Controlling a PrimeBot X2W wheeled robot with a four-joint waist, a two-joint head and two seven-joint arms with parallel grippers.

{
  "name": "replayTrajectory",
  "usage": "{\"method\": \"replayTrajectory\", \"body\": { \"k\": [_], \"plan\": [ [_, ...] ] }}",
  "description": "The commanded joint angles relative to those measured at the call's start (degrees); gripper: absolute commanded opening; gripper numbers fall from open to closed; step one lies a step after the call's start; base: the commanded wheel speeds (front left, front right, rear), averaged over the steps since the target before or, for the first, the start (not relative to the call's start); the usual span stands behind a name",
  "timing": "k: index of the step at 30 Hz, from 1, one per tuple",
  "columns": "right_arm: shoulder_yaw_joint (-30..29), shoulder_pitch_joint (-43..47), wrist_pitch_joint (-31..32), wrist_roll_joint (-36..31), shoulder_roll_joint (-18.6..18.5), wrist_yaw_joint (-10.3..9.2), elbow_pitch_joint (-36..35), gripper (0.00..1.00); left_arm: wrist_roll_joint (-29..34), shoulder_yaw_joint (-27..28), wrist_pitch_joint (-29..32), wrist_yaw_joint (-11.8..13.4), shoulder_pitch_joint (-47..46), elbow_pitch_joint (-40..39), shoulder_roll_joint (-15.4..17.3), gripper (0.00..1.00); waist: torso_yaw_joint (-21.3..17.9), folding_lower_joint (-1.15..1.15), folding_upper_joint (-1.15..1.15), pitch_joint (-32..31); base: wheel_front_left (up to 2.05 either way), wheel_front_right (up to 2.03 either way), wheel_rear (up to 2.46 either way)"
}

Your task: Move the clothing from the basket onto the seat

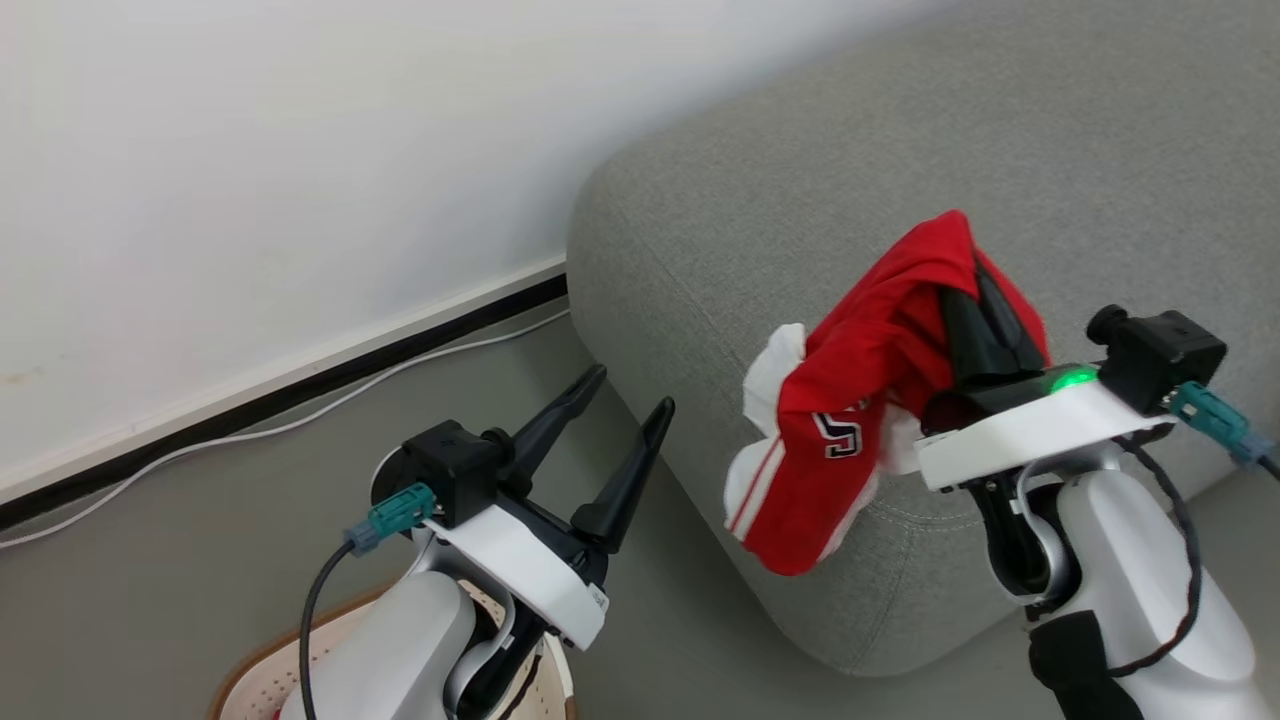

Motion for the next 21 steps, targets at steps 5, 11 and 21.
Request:
{"method": "replayTrajectory", "body": {
  "k": [5, 11, 21],
  "plan": [
    [-3.5, 1.6, -0.3, -1.6, -1.0, 0.24, -5.7, 0.0, -0.4, -0.6, -0.5, -0.4, -3.0, -1.7, 0.6, 1.0, -2.7, 0.0, 0.0, 2.3, 0.0, 0.0, 0.0],
    [-6.8, 1.2, -0.3, -3.0, -2.7, 0.24, -7.6, 0.0, -0.7, -2.0, -0.5, -0.4, -3.5, -2.6, 1.0, 1.0, -3.2, 0.0, 0.0, 3.5, 0.0, 0.0, 0.0],
    [-10.2, -9.8, -0.3, -4.5, -7.5, 0.24, -3.9, 0.0, 0.2, -3.6, -0.5, -0.4, -2.0, -5.7, 3.0, 1.0, -3.4, 0.0, 0.0, 8.5, 0.0, 0.0, 0.0]
  ]
}}
